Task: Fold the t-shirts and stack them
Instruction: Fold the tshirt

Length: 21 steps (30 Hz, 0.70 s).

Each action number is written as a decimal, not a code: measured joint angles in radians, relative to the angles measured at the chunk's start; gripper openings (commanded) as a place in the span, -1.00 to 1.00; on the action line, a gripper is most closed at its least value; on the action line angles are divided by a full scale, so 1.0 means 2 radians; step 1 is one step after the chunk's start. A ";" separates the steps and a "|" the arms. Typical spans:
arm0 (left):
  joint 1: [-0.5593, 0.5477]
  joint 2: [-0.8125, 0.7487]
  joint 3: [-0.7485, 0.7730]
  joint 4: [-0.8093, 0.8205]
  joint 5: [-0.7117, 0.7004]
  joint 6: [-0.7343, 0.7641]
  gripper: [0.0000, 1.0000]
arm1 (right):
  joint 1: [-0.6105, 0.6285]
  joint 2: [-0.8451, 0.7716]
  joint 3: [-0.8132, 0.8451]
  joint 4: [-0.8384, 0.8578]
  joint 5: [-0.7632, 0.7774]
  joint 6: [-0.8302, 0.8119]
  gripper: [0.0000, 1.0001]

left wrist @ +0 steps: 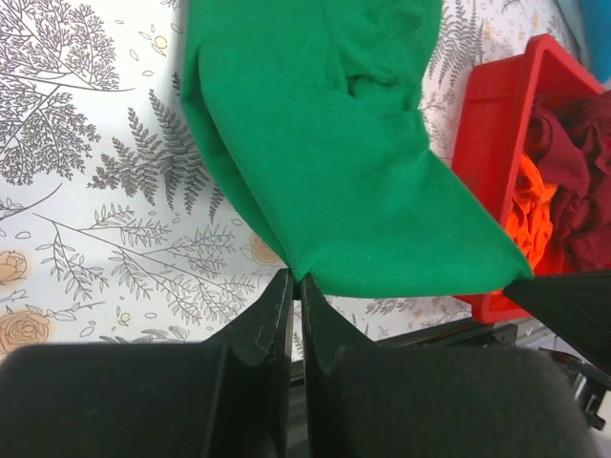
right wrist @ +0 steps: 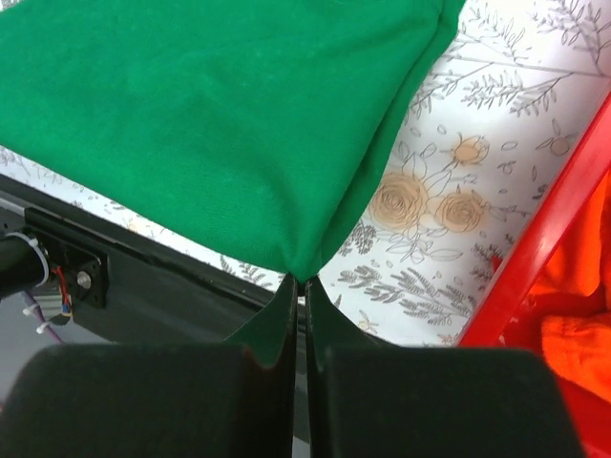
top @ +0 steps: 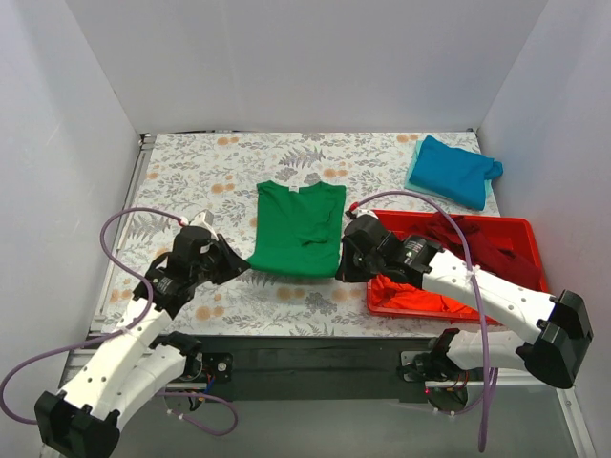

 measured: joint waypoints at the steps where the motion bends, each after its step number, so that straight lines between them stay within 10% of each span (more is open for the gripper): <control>1: 0.000 -0.006 0.003 -0.006 0.002 -0.001 -1.00 | 0.006 -0.004 0.000 -0.003 0.003 0.005 -0.97; 21: -0.001 0.010 0.045 -0.014 0.028 -0.018 -1.00 | 0.046 -0.018 0.058 -0.054 0.073 0.034 -0.97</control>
